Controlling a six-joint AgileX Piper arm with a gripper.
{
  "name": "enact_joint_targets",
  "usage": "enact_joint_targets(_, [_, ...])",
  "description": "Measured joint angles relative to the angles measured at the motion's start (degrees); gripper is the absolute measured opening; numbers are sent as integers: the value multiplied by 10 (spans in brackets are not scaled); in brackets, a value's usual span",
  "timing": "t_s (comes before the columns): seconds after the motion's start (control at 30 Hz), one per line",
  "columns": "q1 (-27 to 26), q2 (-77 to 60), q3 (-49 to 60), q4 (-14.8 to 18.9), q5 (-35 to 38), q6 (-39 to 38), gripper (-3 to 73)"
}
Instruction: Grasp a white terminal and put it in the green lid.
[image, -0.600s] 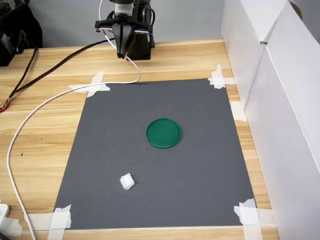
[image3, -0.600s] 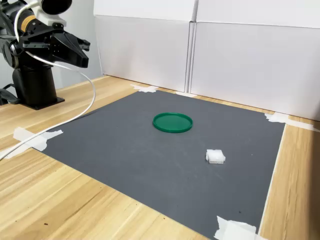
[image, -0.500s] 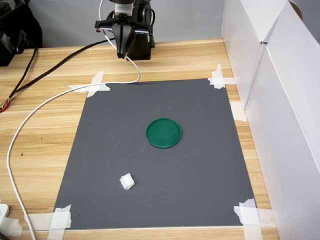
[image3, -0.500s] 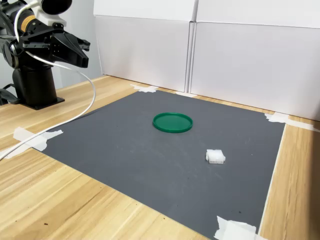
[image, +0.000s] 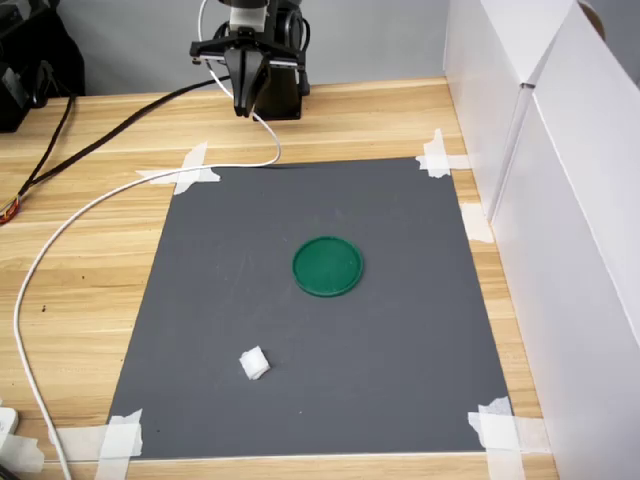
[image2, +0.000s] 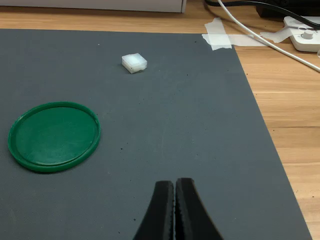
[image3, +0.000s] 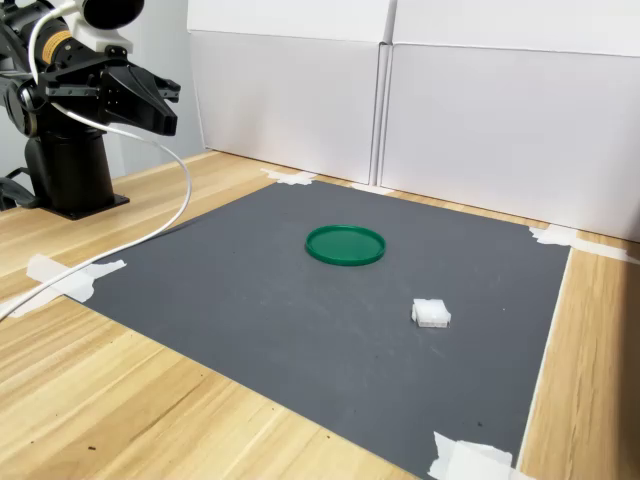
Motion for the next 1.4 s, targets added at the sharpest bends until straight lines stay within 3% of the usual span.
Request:
enact_joint_targets(0.37, [0, 15, -25, -16, 1, -9, -15])
enact_joint_targets(0.87, [0, 288, -196, -32, 9, -11, -15])
enact_joint_targets(1.13, [0, 459, -335, -49, 118, -12, -15])
enact_joint_targets(1.4, [0, 588, -472, -116, 226, -12, -15])
